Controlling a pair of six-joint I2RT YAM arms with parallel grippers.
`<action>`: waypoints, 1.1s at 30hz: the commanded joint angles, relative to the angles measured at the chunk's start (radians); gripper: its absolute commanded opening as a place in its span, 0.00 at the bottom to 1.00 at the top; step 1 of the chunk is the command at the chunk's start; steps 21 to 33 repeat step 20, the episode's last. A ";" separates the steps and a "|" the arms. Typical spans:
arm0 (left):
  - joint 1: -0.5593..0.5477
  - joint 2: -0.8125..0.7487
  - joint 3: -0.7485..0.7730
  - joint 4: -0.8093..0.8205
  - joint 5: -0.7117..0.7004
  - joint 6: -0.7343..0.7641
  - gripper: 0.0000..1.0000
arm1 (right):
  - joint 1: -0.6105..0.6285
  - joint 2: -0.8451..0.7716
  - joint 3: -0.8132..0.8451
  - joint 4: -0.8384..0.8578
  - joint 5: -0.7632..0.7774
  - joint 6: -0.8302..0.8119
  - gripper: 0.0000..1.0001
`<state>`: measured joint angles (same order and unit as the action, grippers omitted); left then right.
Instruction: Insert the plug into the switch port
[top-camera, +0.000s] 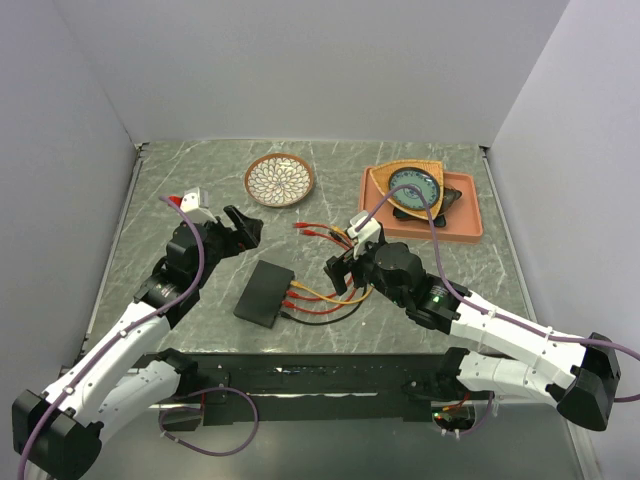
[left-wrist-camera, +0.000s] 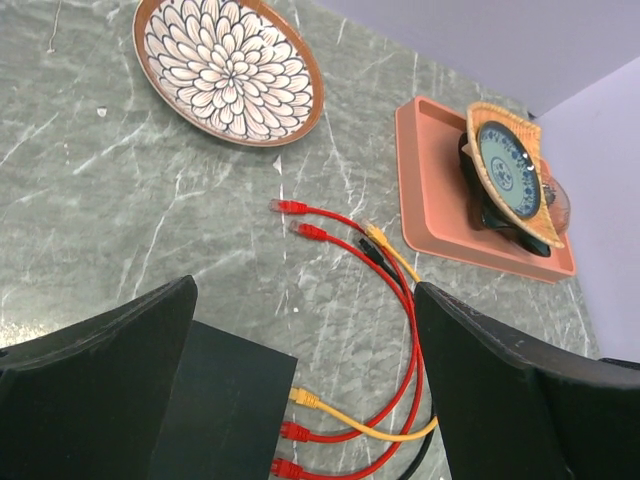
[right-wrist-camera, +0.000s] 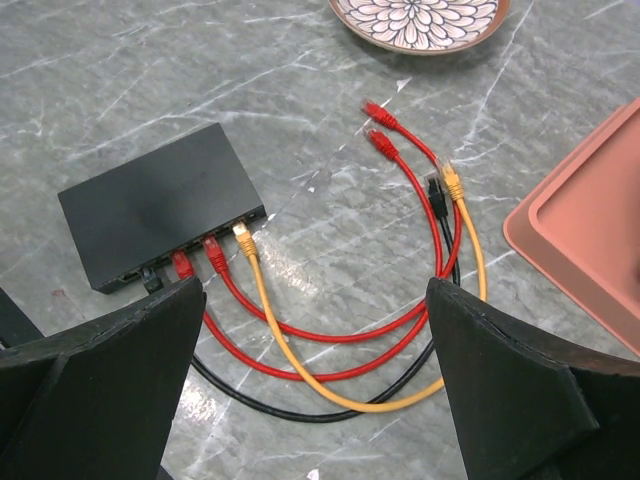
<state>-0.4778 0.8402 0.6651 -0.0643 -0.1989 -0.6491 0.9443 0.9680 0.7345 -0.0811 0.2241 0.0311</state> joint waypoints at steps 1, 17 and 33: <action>-0.002 -0.045 -0.019 0.054 0.007 0.017 0.96 | -0.004 -0.017 0.017 0.050 -0.022 -0.016 0.99; -0.002 -0.075 -0.058 0.121 0.006 0.049 0.96 | -0.002 -0.068 0.008 0.130 -0.107 -0.068 0.99; -0.002 -0.075 -0.074 0.155 -0.025 0.052 0.96 | -0.002 -0.077 0.003 0.145 -0.132 -0.083 0.99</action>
